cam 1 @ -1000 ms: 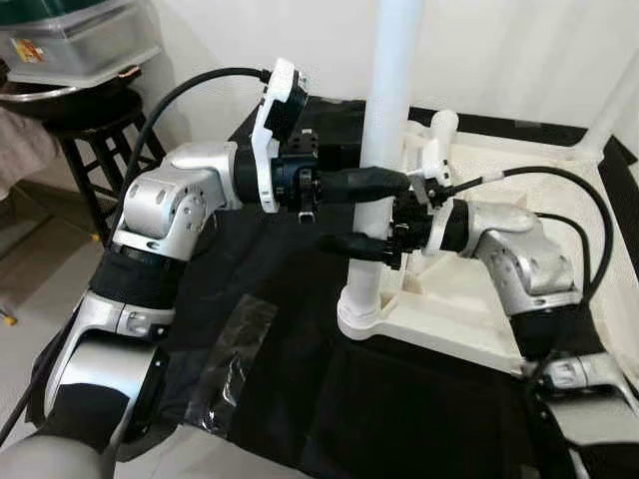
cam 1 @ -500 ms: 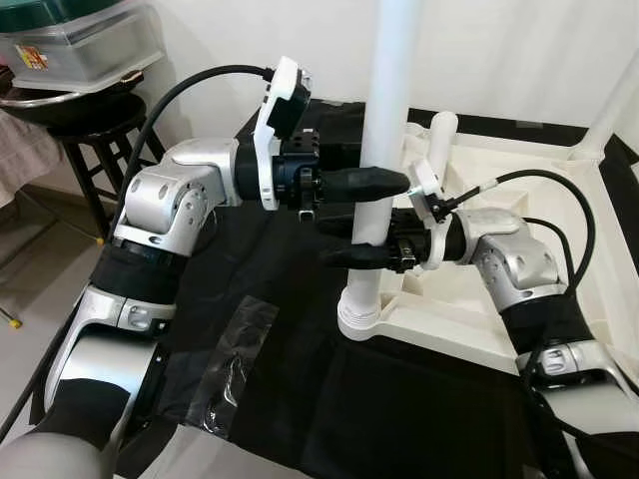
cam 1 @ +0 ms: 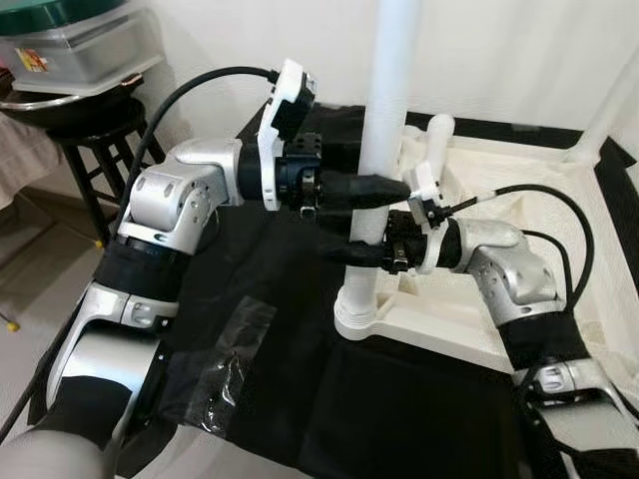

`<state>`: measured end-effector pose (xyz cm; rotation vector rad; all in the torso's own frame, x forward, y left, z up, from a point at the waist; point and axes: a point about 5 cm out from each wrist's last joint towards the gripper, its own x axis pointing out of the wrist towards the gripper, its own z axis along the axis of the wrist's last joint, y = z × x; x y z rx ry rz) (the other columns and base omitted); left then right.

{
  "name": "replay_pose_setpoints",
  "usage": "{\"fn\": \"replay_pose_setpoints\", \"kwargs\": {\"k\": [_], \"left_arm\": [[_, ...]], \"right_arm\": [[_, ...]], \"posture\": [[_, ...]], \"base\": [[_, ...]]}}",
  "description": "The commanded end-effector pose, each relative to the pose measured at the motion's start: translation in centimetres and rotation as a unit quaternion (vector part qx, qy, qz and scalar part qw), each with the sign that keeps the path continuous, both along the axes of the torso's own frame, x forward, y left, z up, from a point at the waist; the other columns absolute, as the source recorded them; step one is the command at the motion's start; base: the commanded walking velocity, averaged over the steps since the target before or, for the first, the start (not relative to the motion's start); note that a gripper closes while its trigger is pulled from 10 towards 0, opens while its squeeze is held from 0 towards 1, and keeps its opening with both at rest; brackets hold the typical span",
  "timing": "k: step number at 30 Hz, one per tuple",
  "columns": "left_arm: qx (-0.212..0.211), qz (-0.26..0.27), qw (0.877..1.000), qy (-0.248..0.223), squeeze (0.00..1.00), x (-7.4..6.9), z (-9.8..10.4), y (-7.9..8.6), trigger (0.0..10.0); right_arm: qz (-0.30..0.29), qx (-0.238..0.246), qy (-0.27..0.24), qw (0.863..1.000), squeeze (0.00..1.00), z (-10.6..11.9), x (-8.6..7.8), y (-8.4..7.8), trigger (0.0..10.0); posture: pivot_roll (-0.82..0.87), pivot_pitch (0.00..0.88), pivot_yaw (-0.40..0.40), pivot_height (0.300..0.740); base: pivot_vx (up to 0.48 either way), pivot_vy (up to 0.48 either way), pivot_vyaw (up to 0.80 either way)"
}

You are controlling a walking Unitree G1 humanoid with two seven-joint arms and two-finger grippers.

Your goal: Building children table

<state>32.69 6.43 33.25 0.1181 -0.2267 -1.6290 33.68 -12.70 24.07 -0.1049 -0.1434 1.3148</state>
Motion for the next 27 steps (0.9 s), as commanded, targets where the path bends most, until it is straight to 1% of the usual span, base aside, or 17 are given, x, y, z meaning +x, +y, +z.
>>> {"fn": "replay_pose_setpoints", "kwargs": {"k": [1, 2, 3, 4, 5, 7, 8, 10, 12, 17, 18, 20, 21, 24, 25, 26, 27], "left_arm": [[0.009, -0.023, 1.0, -0.004, 1.0, -0.4, 0.0, -1.1, 10.0], [0.009, -0.023, 1.0, -0.004, 1.0, -0.4, 0.0, -1.1, 10.0], [-0.006, 0.009, 1.0, 0.0, 0.0, 0.1, 0.6, -0.6, 10.0], [-0.006, 0.009, 1.0, 0.0, 0.0, 0.1, 0.6, -0.6, 10.0], [-0.015, 0.036, 0.999, 0.003, 0.0, 0.5, 0.9, -0.1, 10.0], [-0.015, 0.036, 0.999, 0.003, 0.0, 0.5, 0.9, -0.1, 10.0], [-0.023, 0.055, 0.998, 0.009, 0.0, 0.9, 1.1, 0.3, 10.0], [-0.03, 0.063, 0.998, 0.013, 0.0, 1.1, 1.2, 0.6, 10.0], [-0.033, 0.064, 0.997, 0.017, 0.0, 1.1, 1.1, 0.5, 10.0], [-0.038, 0.064, 0.997, 0.021, 0.0, 1.2, 1.2, 0.4, 10.0], [-0.036, 0.063, 0.997, 0.022, 0.0, 1.2, 1.2, 0.4, 4.4], [-0.035, 0.062, 0.997, 0.022, 0.0, 1.2, 1.1, 0.4, 4.4], [-0.029, 0.057, 0.998, 0.024, 0.0, 1.1, 0.9, 0.4, 0.0], [-0.02, 0.055, 0.998, 0.028, 0.0, 1.0, 0.6, 0.5, 0.0], [-0.017, 0.054, 0.998, 0.03, 0.0, 1.0, 0.4, 0.4, 0.0], [-0.017, 0.054, 0.998, 0.03, 0.0, 1.0, 0.4, 0.4, 0.0], [-0.015, 0.052, 0.998, 0.031, 0.0, 1.0, 0.3, 0.4, 0.0]], "right_arm": [[-0.066, 0.019, 0.019, 0.997, 0.0, -1.4, 0.0, 0.8, 0.0], [-0.066, 0.019, 0.019, 0.997, 0.0, -1.4, 0.0, 0.8, 0.0], [-0.257, 0.053, 0.072, 0.962, 0.0, -4.7, -1.5, 3.2, 0.0], [-0.257, 0.053, 0.072, 0.962, 0.0, -4.7, -1.5, 3.2, 0.0], [-0.366, 0.06, 0.113, 0.922, 0.0, -6.9, -3.7, 4.4, 0.0], [-0.366, 0.06, 0.113, 0.922, 0.0, -6.9, -3.7, 4.4, 0.0], [-0.428, 0.062, 0.129, 0.892, 0.0, -8.0, -5.4, 5.5, 0.0], [-0.449, 0.061, 0.132, 0.881, 0.0, -8.3, -5.9, 6.0, 0.0], [-0.44, 0.059, 0.116, 0.889, 0.0, -8.1, -5.3, 6.0, 0.0], [-0.446, 0.063, 0.094, 0.888, 0.0, -7.5, -4.3, 5.6, 0.0], [-0.452, 0.062, 0.095, 0.885, 0.0, -7.4, -4.5, 5.9, 0.0], [-0.458, 0.062, 0.096, 0.882, 0.0, -7.3, -4.7, 6.1, 0.0], [-0.46, 0.063, 0.095, 0.88, 0.0, -7.1, -4.7, 6.2, 0.0], [-0.473, 0.062, 0.093, 0.874, 0.0, -6.6, -5.1, 6.5, 0.0], [-0.462, 0.061, 0.093, 0.88, 0.0, -6.3, -5.1, 6.7, 0.8], [-0.462, 0.061, 0.093, 0.88, 0.0, -6.3, -5.1, 6.7, 0.8], [-0.441, 0.058, 0.072, 0.893, 0.0, -5.8, -5.1, 6.8, 10.0]], "posture": [[-0.05, 0.073, -0.03, 0.74], [-0.05, 0.073, -0.03, 0.74], [-0.03, 0.075, -0.034, 0.74], [-0.03, 0.075, -0.034, 0.74], [-0.03, 0.084, -0.024, 0.74], [-0.03, 0.084, -0.024, 0.74], [-0.04, 0.067, -0.015, 0.74], [-0.04, 0.061, -0.008, 0.74], [-0.05, 0.045, -0.009, 0.74], [-0.05, 0.043, -0.006, 0.74], [-0.05, 0.039, -0.001, 0.74], [-0.05, 0.039, -0.001, 0.74], [-0.05, 0.037, 0.0, 0.74], [-0.05, 0.035, 0.001, 0.74], [-0.05, 0.033, 0.002, 0.74], [-0.05, 0.033, 0.002, 0.74], [-0.06, 0.033, 0.003, 0.74]], "base": [[0.0, 0.0, 0.0], [0.0, 0.0, 0.0], [0.0, 0.0, 0.0], [0.0, 0.0, 0.0], [0.0, 0.0, 0.0], [0.0, 0.0, 0.0], [0.0, 0.0, 0.0], [0.0, 0.0, 0.0], [0.0, 0.0, 0.0], [0.0, 0.0, 0.0], [0.0, 0.0, 0.0], [0.0, 0.0, 0.0], [0.0, 0.0, 0.0], [0.0, 0.0, 0.0], [0.0, 0.0, 0.0], [0.0, 0.0, 0.0], [0.0, 0.0, 0.0]]}}
